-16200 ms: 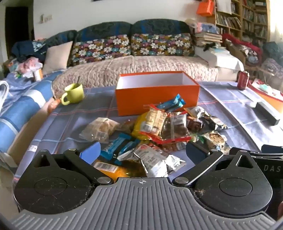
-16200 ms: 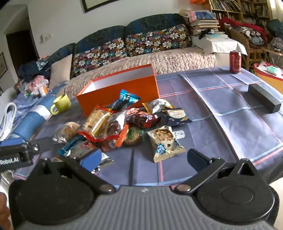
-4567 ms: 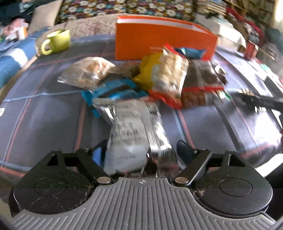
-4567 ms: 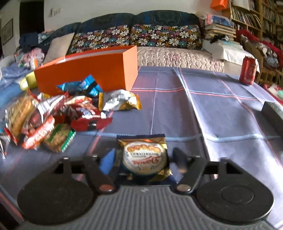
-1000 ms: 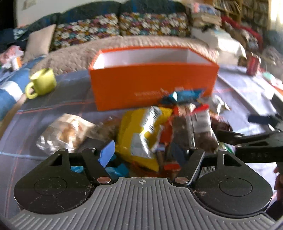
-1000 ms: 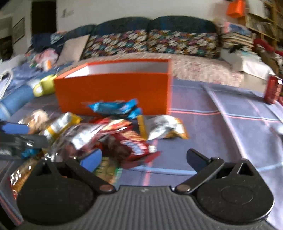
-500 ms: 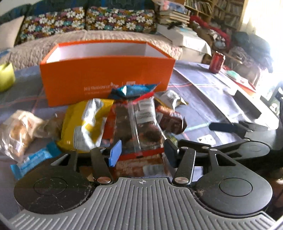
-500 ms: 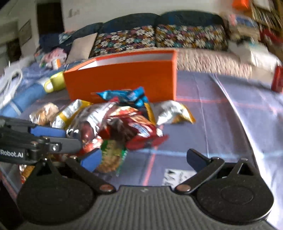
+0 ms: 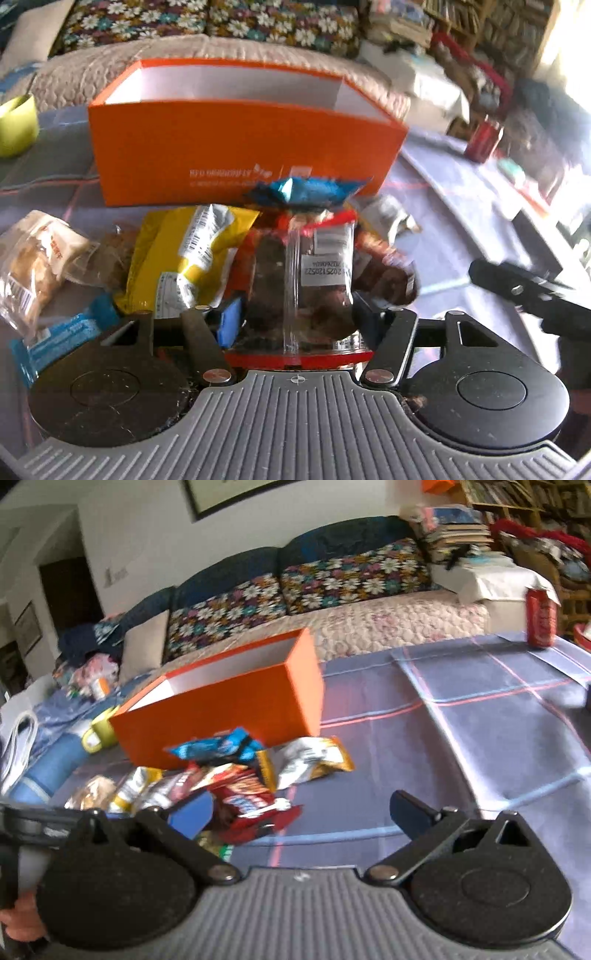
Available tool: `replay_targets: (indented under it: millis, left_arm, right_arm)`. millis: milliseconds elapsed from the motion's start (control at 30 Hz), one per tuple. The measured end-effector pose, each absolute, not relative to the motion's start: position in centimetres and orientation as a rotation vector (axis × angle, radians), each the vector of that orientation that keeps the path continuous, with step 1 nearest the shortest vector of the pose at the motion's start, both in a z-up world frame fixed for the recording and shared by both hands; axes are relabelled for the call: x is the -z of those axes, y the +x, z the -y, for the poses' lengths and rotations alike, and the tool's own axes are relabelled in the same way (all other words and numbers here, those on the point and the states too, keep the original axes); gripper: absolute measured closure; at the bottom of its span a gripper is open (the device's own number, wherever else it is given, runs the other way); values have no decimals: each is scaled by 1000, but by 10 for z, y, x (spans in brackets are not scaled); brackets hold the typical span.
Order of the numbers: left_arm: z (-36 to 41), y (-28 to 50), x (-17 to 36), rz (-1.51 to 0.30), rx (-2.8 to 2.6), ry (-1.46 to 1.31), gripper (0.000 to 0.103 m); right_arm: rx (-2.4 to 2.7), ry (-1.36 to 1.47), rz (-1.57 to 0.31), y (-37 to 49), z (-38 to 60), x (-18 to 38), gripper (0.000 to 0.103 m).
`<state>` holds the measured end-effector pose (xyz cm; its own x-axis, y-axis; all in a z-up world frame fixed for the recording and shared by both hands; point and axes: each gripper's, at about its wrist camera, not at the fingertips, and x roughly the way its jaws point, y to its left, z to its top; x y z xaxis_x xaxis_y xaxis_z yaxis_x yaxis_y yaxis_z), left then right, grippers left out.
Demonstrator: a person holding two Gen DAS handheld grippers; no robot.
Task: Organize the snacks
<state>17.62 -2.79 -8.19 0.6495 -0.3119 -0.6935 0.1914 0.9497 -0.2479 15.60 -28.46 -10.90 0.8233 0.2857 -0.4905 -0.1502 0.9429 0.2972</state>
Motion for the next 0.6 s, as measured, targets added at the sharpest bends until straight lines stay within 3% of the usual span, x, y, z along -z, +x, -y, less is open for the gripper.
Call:
replay_targets:
  millis: [133,200,267,400,467,533,600]
  left_arm:
    - [50,160,53,-747,387,-148,78]
    - [76,160,54,-759,466,-132,83]
    - [103,163,65,-808,520,-117,96]
    - [140,162,92,-871,545,-71,95]
    - [140,157,94,-856,551,-73,83]
    - [126,150,90,-821,551,-80,57]
    - [113,143,80,-776,490,-62,45]
  right_arm:
    - [-161,380,-535,156,321,109,2]
    - [-128,420,-514,155,335,107,1]
    - [-86,448,-503,155,345,107,1]
    - [-49,467,-523,154,357,112,1]
    - [-55,462,-542,153,360,115,1]
    - [-71,444,-569,154,358,119,1]
    - [-102,425,-605,153,353,123,1]
